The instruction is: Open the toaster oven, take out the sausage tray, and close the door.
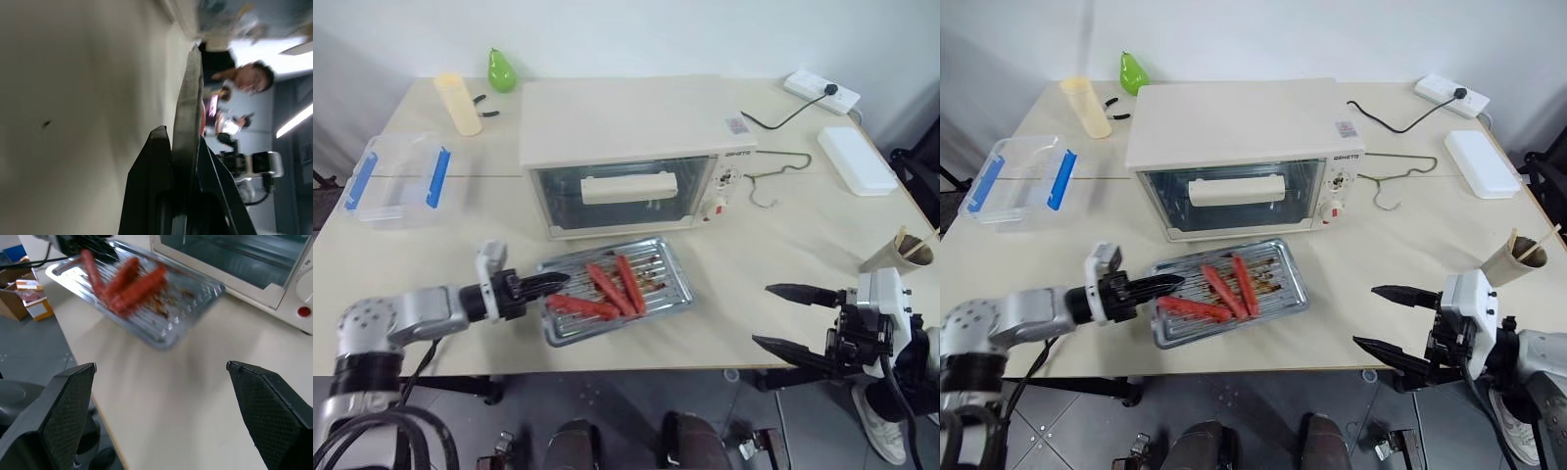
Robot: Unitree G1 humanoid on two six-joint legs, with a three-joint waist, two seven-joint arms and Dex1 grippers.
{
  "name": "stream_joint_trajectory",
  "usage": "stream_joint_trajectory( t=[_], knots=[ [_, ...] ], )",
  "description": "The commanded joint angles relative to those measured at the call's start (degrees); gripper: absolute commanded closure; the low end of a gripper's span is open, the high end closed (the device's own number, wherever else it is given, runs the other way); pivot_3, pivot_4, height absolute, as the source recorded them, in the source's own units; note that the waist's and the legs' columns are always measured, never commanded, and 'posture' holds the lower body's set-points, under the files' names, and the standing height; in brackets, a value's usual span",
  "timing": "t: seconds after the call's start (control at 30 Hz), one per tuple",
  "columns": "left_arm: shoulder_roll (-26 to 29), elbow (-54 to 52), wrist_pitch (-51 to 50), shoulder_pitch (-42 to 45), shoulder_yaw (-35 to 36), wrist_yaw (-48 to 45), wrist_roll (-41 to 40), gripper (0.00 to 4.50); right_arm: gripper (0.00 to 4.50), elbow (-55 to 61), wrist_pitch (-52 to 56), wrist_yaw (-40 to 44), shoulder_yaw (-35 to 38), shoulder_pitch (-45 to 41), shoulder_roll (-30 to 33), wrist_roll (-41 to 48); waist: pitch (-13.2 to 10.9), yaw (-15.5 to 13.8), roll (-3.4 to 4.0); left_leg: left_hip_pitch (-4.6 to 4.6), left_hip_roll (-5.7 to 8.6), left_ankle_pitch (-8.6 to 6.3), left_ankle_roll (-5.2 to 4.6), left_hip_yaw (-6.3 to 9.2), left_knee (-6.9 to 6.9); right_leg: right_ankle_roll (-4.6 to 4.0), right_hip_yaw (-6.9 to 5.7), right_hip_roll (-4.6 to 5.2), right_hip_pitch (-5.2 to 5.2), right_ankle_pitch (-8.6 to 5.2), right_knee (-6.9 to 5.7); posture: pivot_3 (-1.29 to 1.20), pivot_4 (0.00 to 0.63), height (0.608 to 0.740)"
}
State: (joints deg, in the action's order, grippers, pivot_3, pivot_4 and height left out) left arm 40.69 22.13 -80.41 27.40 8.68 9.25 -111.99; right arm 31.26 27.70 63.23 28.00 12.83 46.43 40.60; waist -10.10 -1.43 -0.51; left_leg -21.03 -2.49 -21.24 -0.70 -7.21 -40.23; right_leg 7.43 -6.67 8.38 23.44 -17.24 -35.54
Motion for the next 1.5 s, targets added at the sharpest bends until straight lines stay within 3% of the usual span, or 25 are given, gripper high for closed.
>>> stream_joint_trajectory(
  t=[0.03, 0.33, 0.6, 0.83, 0.93, 1.0, 1.07, 1.17, 1.33, 1.5],
  knots=[
    [-0.3, 3.2, -2.9, 5.5, -3.3, 2.5, -1.0, 4.50, 0.04, 3.8, 0.5, -1.9, 3.3, 1.8, 0.0, 2.3, 0.0, 0.0, -0.03, 0.00, 0.00, 0.01, 0.00, 0.00, 0.00, 0.02, 0.01, 0.00, 0.00, 0.01, 0.00, 0.00, 0.150, 0.740],
    [-2.0, 4.7, -3.4, 11.0, -10.7, 5.8, 1.0, 4.50, 0.04, 6.9, 0.6, -4.0, 4.5, 5.7, -0.2, 3.3, 0.0, 0.0, -0.05, 0.00, 0.02, 0.03, 0.03, 0.00, 0.00, 0.02, 0.03, -0.01, -0.01, 0.01, 0.03, 0.00, 0.150, 0.740],
    [-3.2, 0.0, -1.0, 8.7, -8.8, 4.4, 5.3, 2.13, 0.00, 7.4, 0.1, -4.9, 4.2, 6.8, -0.1, 3.3, 0.0, 0.0, -0.06, 0.00, 0.03, 0.05, 0.04, 0.00, 0.00, 0.02, 0.04, -0.01, -0.01, 0.01, 0.03, 0.00, 0.150, 0.740],
    [-0.2, -8.0, 0.4, 4.8, -4.8, 0.3, 10.5, 0.03, 0.00, 5.6, -0.6, -4.0, 2.1, 4.7, 0.7, 2.3, 0.0, 0.1, -0.07, 0.03, 0.01, 0.07, 0.08, 0.00, 0.01, 0.02, 0.05, -0.02, -0.01, 0.01, 0.02, 0.00, 0.150, 0.740],
    [6.3, -16.7, 0.5, 1.9, -4.1, -8.6, 20.7, 0.03, 0.00, 4.1, -1.3, -2.6, 1.5, 3.9, 1.4, 1.6, 0.0, 0.3, -0.07, 0.04, 0.01, 0.10, 0.11, -0.02, 0.02, 0.02, 0.05, -0.04, -0.01, 0.01, 0.02, 0.00, 0.150, 0.740],
    [12.4, -24.8, 9.9, -4.1, -2.6, -20.5, 32.5, 0.03, 0.00, 2.5, -2.3, -1.2, 0.7, 3.0, 1.9, 0.8, 0.0, 1.0, -0.08, 0.08, -0.01, 0.10, 0.12, -0.10, 0.13, 0.01, 0.08, -0.07, 0.03, 0.01, 0.05, 0.00, 0.150, 0.740],
    [15.2, -28.7, 17.1, -9.6, 0.1, -30.4, 38.7, 0.03, 0.00, 1.3, -3.4, -0.4, -0.1, 2.1, 2.1, 0.1, 0.0, 1.2, -0.02, 0.17, -0.03, 0.09, 0.17, -0.33, 0.25, -0.01, 0.09, -0.11, 0.04, -0.01, 0.09, 0.00, 0.150, 0.740],
    [15.9, -31.3, 25.1, -16.6, 5.7, -38.4, 45.0, 0.03, 0.00, -0.8, -5.0, 0.4, -1.8, -0.2, 2.0, -1.0, 0.0, 0.9, 0.04, 0.15, -0.09, 0.08, 0.19, -0.74, 0.28, -0.06, 0.11, -0.14, 0.06, -0.04, 0.19, 0.00, 0.150, 0.740],
    [13.9, -38.0, 54.5, -36.9, 18.0, -57.1, 65.9, 0.03, 0.00, -8.0, -12.6, 2.8, -7.5, -8.5, 1.9, -7.0, 0.0, 1.7, -0.01, 0.02, -0.18, 0.03, 0.24, -0.91, 0.28, -0.06, 0.17, -0.16, 0.25, -0.04, 0.30, 0.00, 0.150, 0.740],
    [11.3, -32.4, 77.2, -42.0, 20.2, -67.6, 79.3, 0.03, 0.00, -8.7, -15.3, 7.7, -10.2, -12.3, 0.4, -3.7, -0.1, 0.9, 0.05, 0.00, -0.22, 0.01, 0.23, -1.00, 0.28, -0.06, 0.16, -0.19, 0.32, -0.03, 0.37, 0.00, 0.150, 0.740]
  ],
)
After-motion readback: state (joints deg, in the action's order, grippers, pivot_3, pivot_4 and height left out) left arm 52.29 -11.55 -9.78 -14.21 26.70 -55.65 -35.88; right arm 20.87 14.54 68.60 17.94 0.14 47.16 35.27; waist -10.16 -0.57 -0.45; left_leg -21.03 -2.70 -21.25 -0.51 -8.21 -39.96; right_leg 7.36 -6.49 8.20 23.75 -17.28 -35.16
